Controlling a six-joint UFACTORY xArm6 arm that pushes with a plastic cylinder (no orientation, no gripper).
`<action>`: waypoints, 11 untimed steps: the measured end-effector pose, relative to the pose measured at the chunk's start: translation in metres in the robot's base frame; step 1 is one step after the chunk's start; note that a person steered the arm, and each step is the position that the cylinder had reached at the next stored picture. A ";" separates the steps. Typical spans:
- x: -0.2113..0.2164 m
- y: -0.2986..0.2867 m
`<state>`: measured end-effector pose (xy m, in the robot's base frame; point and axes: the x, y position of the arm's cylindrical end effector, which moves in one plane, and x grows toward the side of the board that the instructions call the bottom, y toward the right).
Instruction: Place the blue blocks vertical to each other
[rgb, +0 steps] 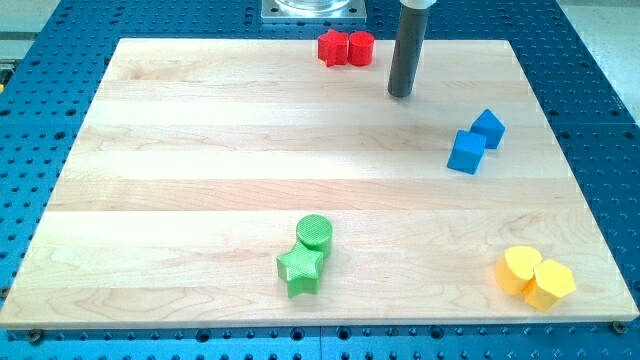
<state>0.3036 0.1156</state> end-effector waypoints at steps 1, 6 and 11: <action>0.000 0.000; 0.105 0.154; 0.097 0.026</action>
